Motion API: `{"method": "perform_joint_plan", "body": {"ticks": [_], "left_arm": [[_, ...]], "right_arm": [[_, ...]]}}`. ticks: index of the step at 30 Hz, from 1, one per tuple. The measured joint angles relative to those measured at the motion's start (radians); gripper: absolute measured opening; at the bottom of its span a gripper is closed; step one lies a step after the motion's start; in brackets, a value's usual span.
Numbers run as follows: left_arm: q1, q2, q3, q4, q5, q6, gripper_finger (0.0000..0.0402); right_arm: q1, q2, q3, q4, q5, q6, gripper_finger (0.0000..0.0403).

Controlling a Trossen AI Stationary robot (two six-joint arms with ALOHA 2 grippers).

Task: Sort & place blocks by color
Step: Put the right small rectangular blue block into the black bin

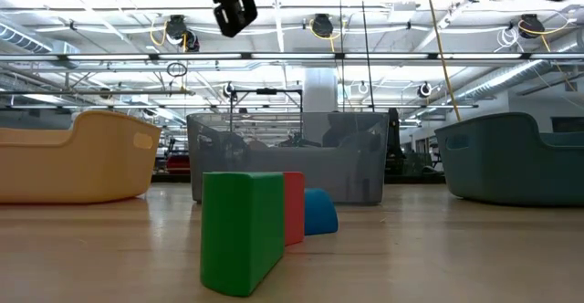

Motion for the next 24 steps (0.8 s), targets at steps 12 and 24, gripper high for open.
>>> {"method": "perform_joint_plan", "body": {"ticks": [12,24], "left_arm": [[-0.157,0.000,0.000,-0.074,-0.011,-0.044,0.0143],[-0.243,0.000,0.000,-0.067,-0.095,-0.080,0.0143]], "right_arm": [[0.208,0.099,0.000,-0.162,-0.103,0.444,0.0210],[0.282,0.183,0.000,-0.245,-0.103,0.504,0.0210]]}}
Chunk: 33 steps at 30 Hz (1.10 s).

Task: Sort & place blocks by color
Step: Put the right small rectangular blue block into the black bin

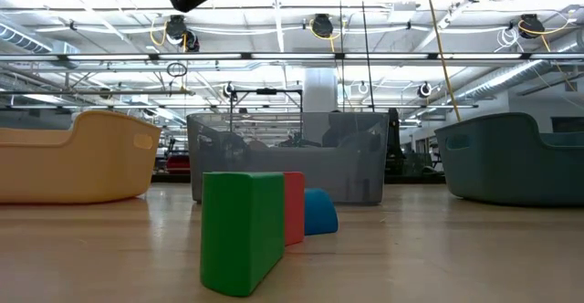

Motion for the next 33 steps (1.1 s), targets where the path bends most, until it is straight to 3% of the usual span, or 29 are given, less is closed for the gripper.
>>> {"method": "perform_joint_plan", "body": {"ticks": [8,14,17,27,33], "left_arm": [[-0.012,0.000,0.000,0.000,-0.007,0.008,0.0143],[-0.012,0.000,0.000,0.000,-0.010,0.040,0.0143],[-0.012,0.000,0.000,0.000,-0.010,0.056,0.0143],[-0.010,0.000,0.000,-0.001,-0.084,0.061,0.0143],[-0.010,0.000,0.000,-0.001,-0.088,0.060,0.0143]], "right_arm": [[-0.001,0.001,0.000,0.014,0.015,0.005,0.0210],[-0.011,0.000,0.000,0.008,0.151,0.016,0.0210],[-0.023,0.000,0.000,0.003,0.162,-0.018,0.0210],[-0.062,-0.071,0.140,-0.334,0.156,-0.158,0.0210],[-0.062,-0.016,0.116,-0.322,0.156,-0.209,0.0210]]}}
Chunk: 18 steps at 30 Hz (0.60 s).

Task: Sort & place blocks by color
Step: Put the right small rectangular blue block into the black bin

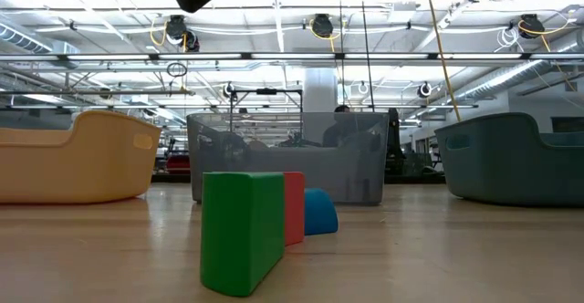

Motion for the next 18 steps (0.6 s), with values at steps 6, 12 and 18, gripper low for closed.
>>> {"method": "perform_joint_plan", "body": {"ticks": [6,12,18], "left_arm": [[0.006,0.000,0.000,-0.001,0.000,0.000,0.0143],[0.006,0.000,0.000,-0.001,0.000,0.003,0.0143],[0.008,0.000,0.000,0.000,-0.014,-0.005,0.0143]], "right_arm": [[0.000,0.056,-0.033,0.098,0.001,-0.049,0.0210],[0.000,0.125,-0.039,0.121,-0.025,-0.079,0.0210],[0.000,0.132,-0.039,0.111,-0.025,-0.109,0.0210]]}}
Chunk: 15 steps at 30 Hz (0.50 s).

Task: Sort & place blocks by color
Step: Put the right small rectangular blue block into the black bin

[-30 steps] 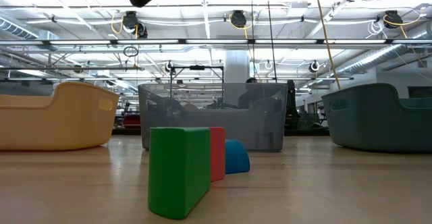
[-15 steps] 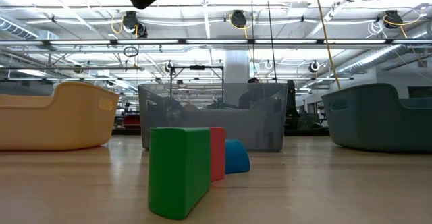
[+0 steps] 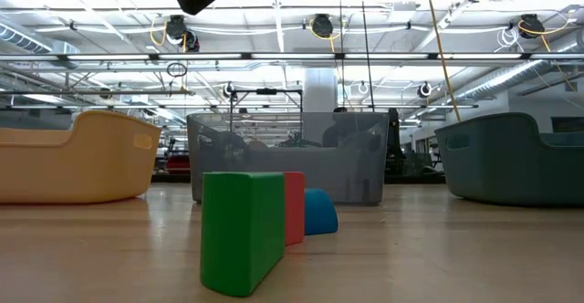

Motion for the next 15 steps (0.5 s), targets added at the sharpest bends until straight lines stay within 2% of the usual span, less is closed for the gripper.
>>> {"method": "perform_joint_plan", "body": {"ticks": [10,15], "left_arm": [[0.005,0.000,0.000,0.001,-0.009,-0.017,0.0143],[0.006,0.000,0.000,0.001,-0.095,-0.022,0.0143]], "right_arm": [[0.008,-0.058,0.000,0.076,-0.056,-0.076,0.0210],[0.009,-0.092,0.001,0.061,-0.057,-0.204,0.0210]]}}
